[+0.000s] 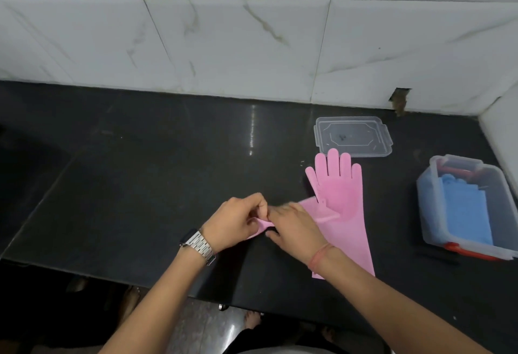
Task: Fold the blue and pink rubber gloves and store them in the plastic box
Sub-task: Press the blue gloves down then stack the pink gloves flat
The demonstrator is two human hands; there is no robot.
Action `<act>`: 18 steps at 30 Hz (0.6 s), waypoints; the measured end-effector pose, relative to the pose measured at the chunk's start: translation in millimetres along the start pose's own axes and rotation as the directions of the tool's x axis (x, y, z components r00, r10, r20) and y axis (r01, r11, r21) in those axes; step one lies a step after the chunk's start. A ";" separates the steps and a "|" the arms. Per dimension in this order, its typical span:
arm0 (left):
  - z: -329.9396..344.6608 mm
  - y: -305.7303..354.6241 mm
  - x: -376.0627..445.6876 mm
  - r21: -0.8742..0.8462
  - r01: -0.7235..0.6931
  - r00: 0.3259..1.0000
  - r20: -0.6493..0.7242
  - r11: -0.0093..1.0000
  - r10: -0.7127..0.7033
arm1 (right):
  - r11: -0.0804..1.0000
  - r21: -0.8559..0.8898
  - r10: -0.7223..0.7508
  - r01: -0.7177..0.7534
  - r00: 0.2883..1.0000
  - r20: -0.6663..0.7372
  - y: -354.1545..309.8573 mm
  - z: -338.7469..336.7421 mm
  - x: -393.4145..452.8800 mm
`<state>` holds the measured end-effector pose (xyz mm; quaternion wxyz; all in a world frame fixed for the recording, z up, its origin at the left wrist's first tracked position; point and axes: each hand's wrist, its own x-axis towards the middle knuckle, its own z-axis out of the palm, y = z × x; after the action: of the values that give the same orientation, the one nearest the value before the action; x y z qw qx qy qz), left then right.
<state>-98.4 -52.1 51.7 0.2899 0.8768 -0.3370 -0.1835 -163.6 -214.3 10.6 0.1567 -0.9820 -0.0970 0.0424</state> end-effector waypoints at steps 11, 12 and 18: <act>-3.4 16.4 12.9 0.081 -0.092 0.775 -0.621 0.992 0.122 | 0.773 0.599 0.212 -0.211 0.975 0.070 15.1 -61.3 -27.8; -0.2 15.9 14.4 -0.109 -0.056 0.745 -0.667 0.993 -0.031 | 0.720 0.655 0.263 -0.229 0.964 0.048 18.1 -66.7 -31.6; 45.3 19.9 23.1 -0.865 0.353 0.775 0.056 0.358 -0.630 | 0.143 0.975 0.472 -0.169 0.877 0.083 43.0 -83.2 -53.4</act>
<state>-115.2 -97.7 26.7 0.6482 0.7009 0.1221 -0.2713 -198.8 -290.2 78.7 0.7268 -0.6617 0.1842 0.0048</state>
